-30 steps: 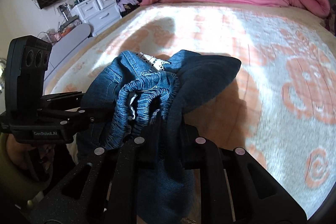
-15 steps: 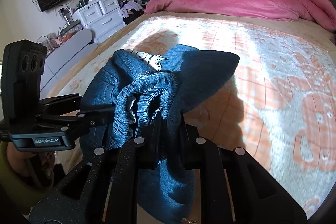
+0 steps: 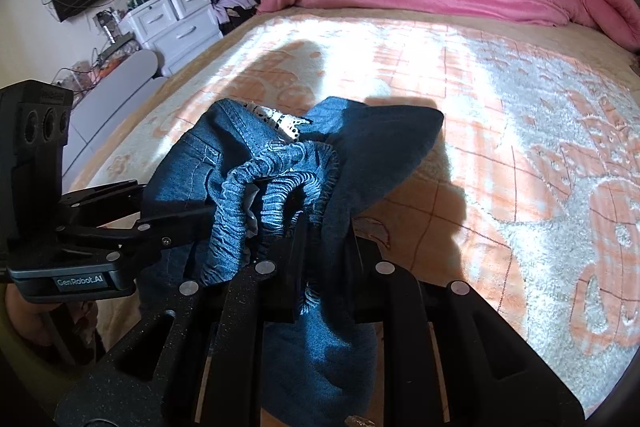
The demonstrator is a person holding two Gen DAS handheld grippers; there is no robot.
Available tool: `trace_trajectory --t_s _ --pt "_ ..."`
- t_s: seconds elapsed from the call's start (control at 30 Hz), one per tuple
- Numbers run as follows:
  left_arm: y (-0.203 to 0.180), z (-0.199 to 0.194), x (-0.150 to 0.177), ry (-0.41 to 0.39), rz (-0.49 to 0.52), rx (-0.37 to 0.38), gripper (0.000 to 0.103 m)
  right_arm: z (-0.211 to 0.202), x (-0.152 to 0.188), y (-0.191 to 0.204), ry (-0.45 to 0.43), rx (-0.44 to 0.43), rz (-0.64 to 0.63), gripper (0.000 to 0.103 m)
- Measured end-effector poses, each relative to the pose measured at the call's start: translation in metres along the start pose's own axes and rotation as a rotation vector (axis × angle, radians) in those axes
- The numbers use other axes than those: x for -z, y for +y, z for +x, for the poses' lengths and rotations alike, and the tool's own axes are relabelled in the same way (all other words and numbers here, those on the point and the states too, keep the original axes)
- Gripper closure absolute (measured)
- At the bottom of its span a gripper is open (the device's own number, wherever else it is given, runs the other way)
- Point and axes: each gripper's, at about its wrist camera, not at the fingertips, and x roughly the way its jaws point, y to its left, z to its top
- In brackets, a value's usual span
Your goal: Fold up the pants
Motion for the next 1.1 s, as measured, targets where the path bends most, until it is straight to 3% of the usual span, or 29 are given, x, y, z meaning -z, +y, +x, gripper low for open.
trace_trajectory --t_s 0.17,0.3,0.5,0.77,0.87,1.1 --pt "0.004 0.011 0.003 0.016 -0.004 -0.011 0.052 0.011 0.005 -0.008 0.031 0.031 0.018 0.089" --pt "0.008 0.02 0.007 0.033 -0.005 -0.047 0.039 0.018 0.012 -0.019 0.063 0.073 0.057 0.087" --pt "0.015 0.037 0.014 0.076 -0.021 -0.082 0.031 0.032 0.023 -0.038 0.13 0.13 0.091 0.066" --pt "0.019 0.043 0.02 0.085 -0.037 -0.079 0.029 0.037 0.026 -0.037 0.14 0.16 0.086 0.059" --pt "0.018 0.038 0.02 0.08 -0.036 -0.094 0.025 0.03 0.025 -0.037 0.12 0.168 0.088 0.042" --pt "0.013 0.004 0.016 0.023 -0.038 -0.121 0.018 -0.013 0.026 -0.031 0.007 0.169 0.073 0.018"
